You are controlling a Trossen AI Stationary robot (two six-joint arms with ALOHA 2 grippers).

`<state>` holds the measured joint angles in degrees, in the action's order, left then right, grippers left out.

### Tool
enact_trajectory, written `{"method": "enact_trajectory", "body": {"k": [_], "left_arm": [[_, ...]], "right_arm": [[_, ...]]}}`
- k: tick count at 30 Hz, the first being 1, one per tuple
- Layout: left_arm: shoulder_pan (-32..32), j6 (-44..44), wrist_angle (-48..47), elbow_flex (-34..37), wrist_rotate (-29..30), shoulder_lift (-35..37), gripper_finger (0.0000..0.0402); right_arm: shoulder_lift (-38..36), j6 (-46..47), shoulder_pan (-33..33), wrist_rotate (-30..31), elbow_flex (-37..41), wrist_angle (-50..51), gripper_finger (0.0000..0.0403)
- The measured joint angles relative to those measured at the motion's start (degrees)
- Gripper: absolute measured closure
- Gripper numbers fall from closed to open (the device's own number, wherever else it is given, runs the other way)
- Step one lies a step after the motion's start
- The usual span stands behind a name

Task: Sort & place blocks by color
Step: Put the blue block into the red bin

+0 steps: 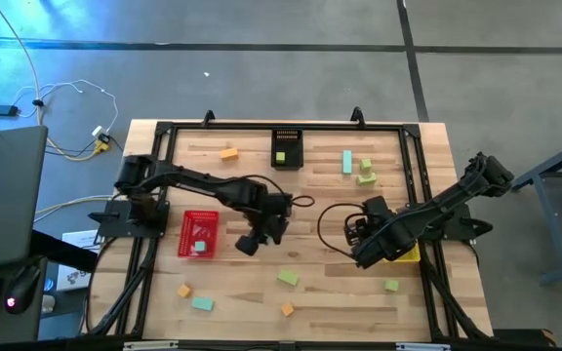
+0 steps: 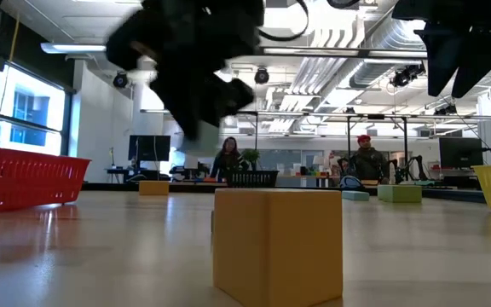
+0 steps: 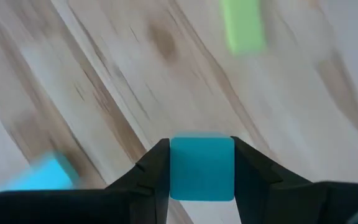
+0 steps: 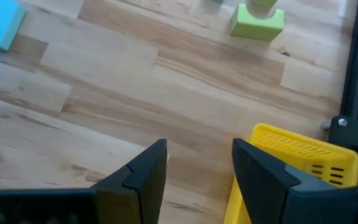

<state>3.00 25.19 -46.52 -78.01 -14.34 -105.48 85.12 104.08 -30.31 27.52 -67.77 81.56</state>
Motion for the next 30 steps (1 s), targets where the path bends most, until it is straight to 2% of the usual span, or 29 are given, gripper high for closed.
{"method": "enact_trajectory", "body": {"k": [4,12,17,24,30], "left_arm": [[-2.39,-2.05,-5.16,-0.02,1.12,5.1,0.0298],[-7.8,-10.13,-11.89,1.04,10.08,14.95,0.0298],[-10.82,-15.75,-10.41,8.43,11.19,23.48,0.0298],[-14.27,-28.76,-9.46,19.18,17.49,34.56,0.0292],[-16.92,-36.83,-8.75,25.17,20.07,39.36,0.029]], "right_arm": [[0.0,-0.01,0.01,1.66,0.0,-0.02,0.0234],[0.09,-0.02,0.02,4.34,0.0,-0.2,0.0234],[0.34,-0.01,0.22,5.91,0.02,-0.15,0.0234],[0.39,-0.13,1.6,6.45,0.02,-1.05,0.0234],[0.42,-0.21,2.6,6.52,0.02,-1.94,0.0234]]}}
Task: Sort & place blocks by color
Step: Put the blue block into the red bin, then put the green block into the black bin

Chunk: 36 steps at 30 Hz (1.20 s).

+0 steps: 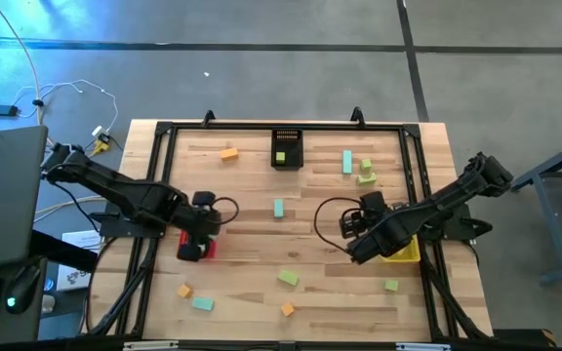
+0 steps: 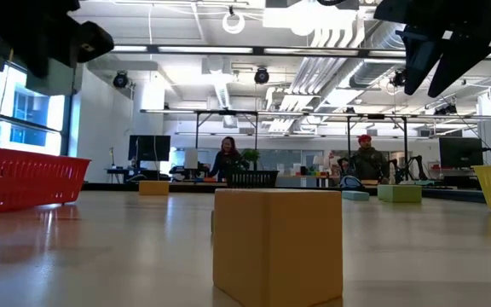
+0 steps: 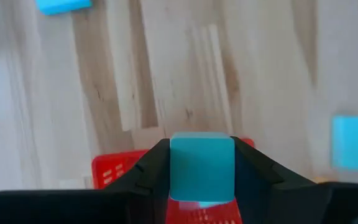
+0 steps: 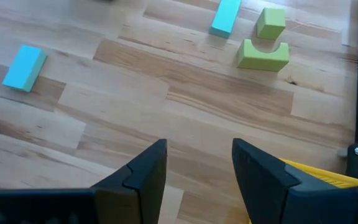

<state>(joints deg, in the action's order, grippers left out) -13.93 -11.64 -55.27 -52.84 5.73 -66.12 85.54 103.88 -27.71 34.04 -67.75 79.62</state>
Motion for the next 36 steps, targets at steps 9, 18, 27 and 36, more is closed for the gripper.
{"method": "enact_trajectory", "body": {"k": [9,18,27,36], "left_arm": [[-0.71,-6.95,-0.48,7.6,1.34,0.1,0.0279],[-0.68,-10.12,-0.68,11.5,2.17,-0.1,0.0276],[-0.68,-10.67,-0.58,13.6,2.34,-0.1,0.0257],[-0.69,-12.41,-0.59,13.6,3.71,-0.1,0.0191]], "right_arm": [[0.0,-2.7,3.23,-0.22,0.0,-0.81,0.0234],[-0.02,-7.27,8.6,-1.13,0.0,-1.47,0.0234],[-0.02,-14.64,15.6,-4.63,0.02,-1.6,0.0234],[-0.02,-26.52,25.27,-8.87,0.02,-1.77,0.0234]]}}
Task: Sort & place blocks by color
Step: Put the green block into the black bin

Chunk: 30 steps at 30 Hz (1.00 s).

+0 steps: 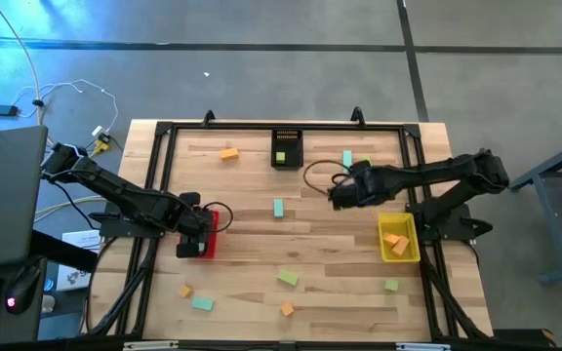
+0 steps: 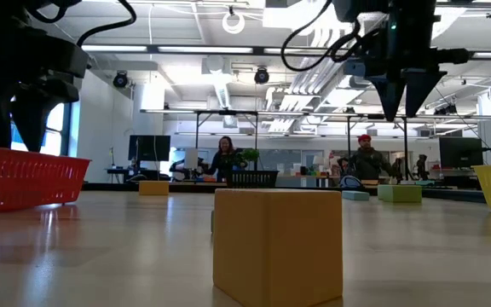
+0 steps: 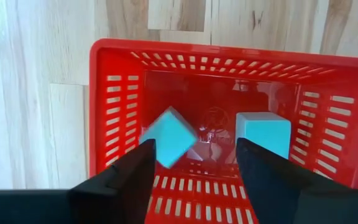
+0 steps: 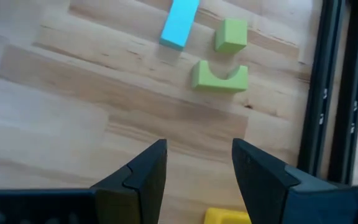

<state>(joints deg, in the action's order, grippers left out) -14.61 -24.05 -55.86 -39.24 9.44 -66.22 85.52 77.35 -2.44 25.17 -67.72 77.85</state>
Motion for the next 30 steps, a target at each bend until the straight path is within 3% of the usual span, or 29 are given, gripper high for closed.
{"method": "enact_trajectory", "body": {"k": [5,14,23,30], "left_arm": [[0.0,0.01,0.0,0.0,-0.38,0.0,0.0172],[0.0,-3.52,0.15,-0.83,-4.29,0.0,0.0174],[-1.74,-4.35,0.48,-4.02,-4.29,0.0,0.0174],[-3.37,-4.98,0.91,-5.97,-4.22,0.0,0.0174]], "right_arm": [[0.0,-6.03,5.45,-1.96,0.02,-0.66,0.0234],[0.0,-18.97,16.0,-7.75,0.02,-3.43,0.0234],[0.0,-47.74,24.38,-13.75,0.02,-6.39,0.0234],[0.0,-70.92,25.86,-14.5,2.42,-7.03,0.0234]]}}
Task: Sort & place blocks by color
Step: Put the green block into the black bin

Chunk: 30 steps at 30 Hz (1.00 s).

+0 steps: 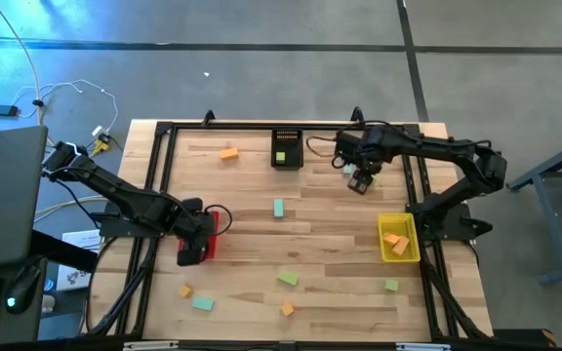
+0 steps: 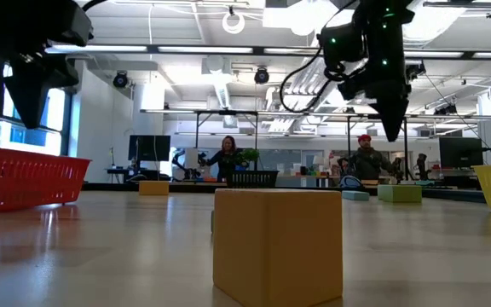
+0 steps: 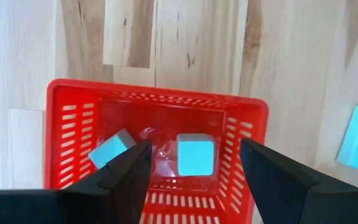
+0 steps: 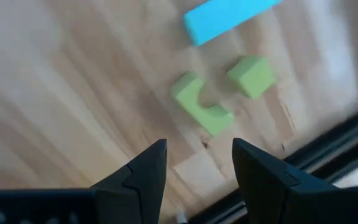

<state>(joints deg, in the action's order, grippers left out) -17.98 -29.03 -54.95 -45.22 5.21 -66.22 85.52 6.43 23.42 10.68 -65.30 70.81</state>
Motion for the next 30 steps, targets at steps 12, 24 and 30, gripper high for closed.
{"method": "enact_trajectory", "body": {"k": [12,24,30], "left_arm": [[-0.6,-1.01,1.5,-0.04,0.11,0.0,0.0174],[-0.6,-2.32,2.09,-0.04,-0.09,0.0,0.0174],[-0.6,-2.32,2.09,-0.04,-0.11,0.0,0.0174]], "right_arm": [[0.0,-18.07,-1.01,0.89,11.2,-6.09,0.0234],[0.0,-21.92,-0.92,2.51,18.33,-20.69,0.0234],[0.01,-21.86,0.7,4.39,21.93,-24.92,0.0234]]}}
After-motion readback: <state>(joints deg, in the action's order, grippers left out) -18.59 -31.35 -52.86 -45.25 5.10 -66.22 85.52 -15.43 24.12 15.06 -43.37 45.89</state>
